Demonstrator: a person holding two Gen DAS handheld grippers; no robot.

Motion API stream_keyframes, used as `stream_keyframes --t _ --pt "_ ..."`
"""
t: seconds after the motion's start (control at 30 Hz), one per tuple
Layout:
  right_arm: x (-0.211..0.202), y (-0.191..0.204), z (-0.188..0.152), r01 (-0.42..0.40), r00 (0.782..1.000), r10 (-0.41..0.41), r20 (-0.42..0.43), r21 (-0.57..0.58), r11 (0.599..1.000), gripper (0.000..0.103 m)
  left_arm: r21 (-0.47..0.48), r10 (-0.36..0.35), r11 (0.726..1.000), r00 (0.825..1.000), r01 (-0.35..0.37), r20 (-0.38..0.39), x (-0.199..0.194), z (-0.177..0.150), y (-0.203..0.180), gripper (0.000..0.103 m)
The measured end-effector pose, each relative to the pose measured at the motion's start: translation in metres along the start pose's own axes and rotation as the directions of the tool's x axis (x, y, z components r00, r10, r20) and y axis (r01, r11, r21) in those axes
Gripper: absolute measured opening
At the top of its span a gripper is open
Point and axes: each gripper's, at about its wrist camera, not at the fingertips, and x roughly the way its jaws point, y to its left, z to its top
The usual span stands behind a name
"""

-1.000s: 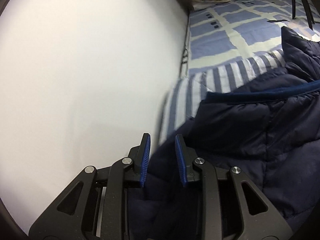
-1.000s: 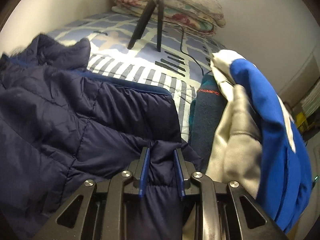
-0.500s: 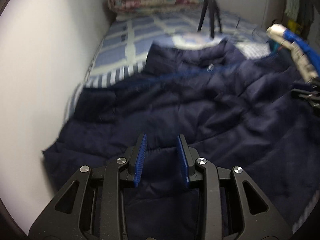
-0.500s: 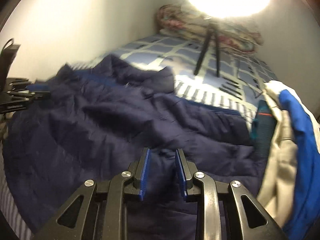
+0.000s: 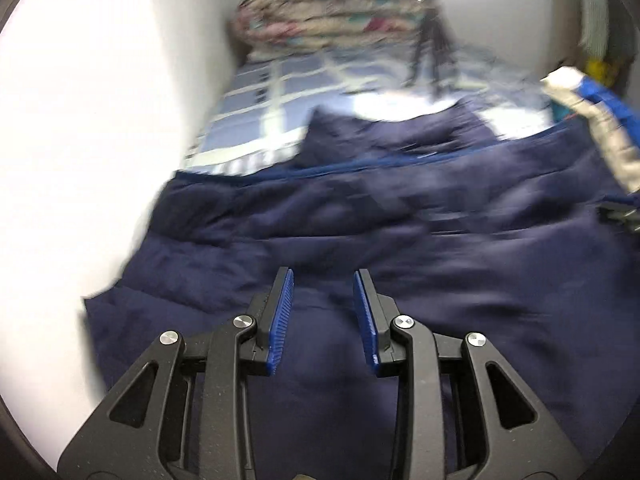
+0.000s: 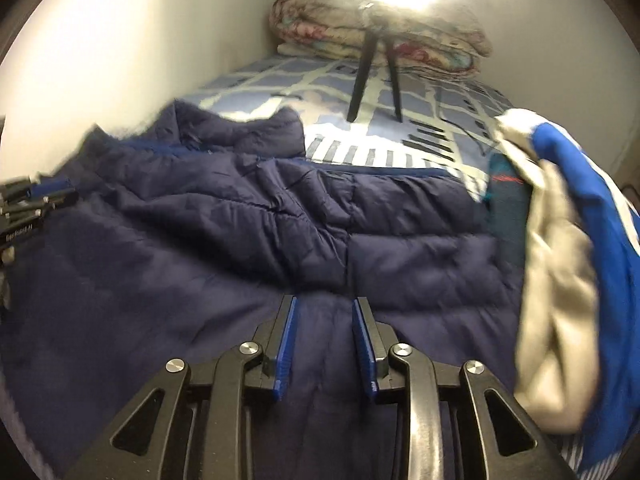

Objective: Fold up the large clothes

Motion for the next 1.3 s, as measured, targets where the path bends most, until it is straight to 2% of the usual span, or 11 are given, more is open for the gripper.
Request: stream_keyframes --t 0.17,0.23,0.33,0.47,0.57,0.77,0.87,0.9,1.0,1.13,1.3 --pt "-0.059 -0.028 -0.044 -0.033 0.999 0.030 0.024 0.137 0.990 0.045 0.087 -0.108 0.990 0.994 0.108 -0.010 -0.021 -0.013 -0.050 0.031" --pt "-0.080 -0.040 -0.071 -0.034 0.999 0.032 0.016 0.195 0.980 0.062 0.123 -0.088 0.988 0.996 0.091 -0.029 -0.011 -0.017 -0.065 0.031" --pt "-0.095 -0.058 -0.113 -0.018 1.000 0.019 -0.002 0.278 0.960 0.068 0.154 -0.044 0.986 0.994 0.059 -0.097 0.021 -0.032 -0.074 0.035" --pt "-0.095 -0.082 -0.162 0.054 0.998 -0.041 -0.041 0.412 0.910 0.075 0.138 -0.008 0.990 0.998 0.018 -0.068 0.014 -0.033 -0.069 0.041" --pt "-0.090 -0.101 -0.183 -0.048 0.998 0.060 -0.002 0.565 0.823 0.078 0.089 -0.004 0.996 1.000 0.004 -0.004 -0.012 -0.031 -0.066 0.041" --pt "-0.079 -0.097 -0.170 -0.161 0.986 0.156 0.059 0.594 0.789 0.086 0.085 -0.074 0.994 0.996 0.070 0.046 -0.053 -0.048 -0.089 0.041" --pt "-0.074 -0.089 -0.162 -0.152 0.987 0.158 0.042 0.588 0.794 0.059 0.121 -0.046 0.992 0.999 0.043 0.023 -0.040 -0.053 -0.106 0.041" --pt "-0.071 -0.087 -0.159 -0.168 0.983 0.179 0.039 0.588 0.791 0.037 0.109 -0.051 0.993 0.999 0.050 0.008 -0.033 -0.055 -0.109 0.041" --pt "-0.075 -0.074 -0.149 -0.149 0.986 0.162 0.025 0.550 0.822 0.018 0.111 -0.033 0.993 0.999 0.033 -0.003 -0.015 -0.062 -0.115 0.041" --pt "-0.091 -0.055 -0.130 -0.100 0.995 0.103 0.018 0.445 0.890 0.009 0.042 -0.055 0.998 0.998 0.055 -0.007 -0.024 -0.060 -0.106 0.041" --pt "-0.120 -0.036 -0.105 -0.081 0.996 0.062 0.064 0.355 0.931 0.005 -0.030 -0.086 0.996 0.993 0.089 0.082 -0.094 -0.078 -0.087 0.041"
